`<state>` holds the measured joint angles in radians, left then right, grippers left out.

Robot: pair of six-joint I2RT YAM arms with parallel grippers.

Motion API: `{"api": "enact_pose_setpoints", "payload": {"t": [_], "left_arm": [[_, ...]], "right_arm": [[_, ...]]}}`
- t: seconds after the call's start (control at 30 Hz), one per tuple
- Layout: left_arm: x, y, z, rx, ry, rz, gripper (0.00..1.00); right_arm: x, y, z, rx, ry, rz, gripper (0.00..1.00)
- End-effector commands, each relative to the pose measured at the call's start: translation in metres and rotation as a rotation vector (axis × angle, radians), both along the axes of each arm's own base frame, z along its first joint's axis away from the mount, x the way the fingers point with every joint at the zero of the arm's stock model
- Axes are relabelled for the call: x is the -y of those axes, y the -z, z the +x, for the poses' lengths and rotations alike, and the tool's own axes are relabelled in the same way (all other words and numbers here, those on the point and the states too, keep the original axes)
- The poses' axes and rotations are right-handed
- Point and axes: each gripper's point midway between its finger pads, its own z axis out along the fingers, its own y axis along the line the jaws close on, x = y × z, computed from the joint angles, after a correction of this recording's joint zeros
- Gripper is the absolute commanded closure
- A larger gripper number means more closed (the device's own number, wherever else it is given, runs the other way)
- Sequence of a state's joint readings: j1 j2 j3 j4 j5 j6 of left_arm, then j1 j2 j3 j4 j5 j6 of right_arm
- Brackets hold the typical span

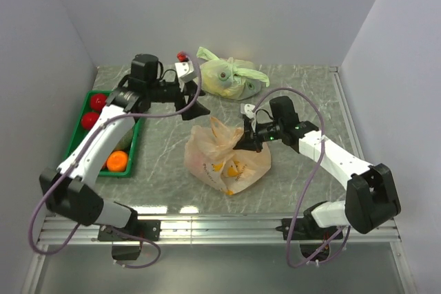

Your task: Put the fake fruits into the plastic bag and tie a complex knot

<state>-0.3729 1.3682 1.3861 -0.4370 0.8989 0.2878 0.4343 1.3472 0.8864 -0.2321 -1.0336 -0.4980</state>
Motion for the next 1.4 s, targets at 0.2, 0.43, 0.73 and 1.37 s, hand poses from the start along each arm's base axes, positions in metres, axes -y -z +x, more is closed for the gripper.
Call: {"api": "enact_pose_setpoints", "payload": {"t": [0.2,0.43,0.73,1.37], "left_arm": [[0.009,0.054,-0.006,-0.02,0.233,0.078,0.19],[0.014,0.071,-0.011,-0.004,0.405,0.103,0.24],[0.022,0.1,-0.016,-0.021,0.465,0.152,0.27],[0.018,0.006,-0.036,-0.358,0.075,0.139,1.0]], "right_arm": [[-0.004,-0.018,-0.005,0.196,-0.074,0.0,1.0],[-0.004,-0.02,-0.005,0.217,-0.094,-0.007,1.0],[-0.004,-0.023,-0.003,0.236,-0.104,-0.011,1.0],[-0.011,-0.024,0.007,-0.184,0.187,0.009,1.0]]}}
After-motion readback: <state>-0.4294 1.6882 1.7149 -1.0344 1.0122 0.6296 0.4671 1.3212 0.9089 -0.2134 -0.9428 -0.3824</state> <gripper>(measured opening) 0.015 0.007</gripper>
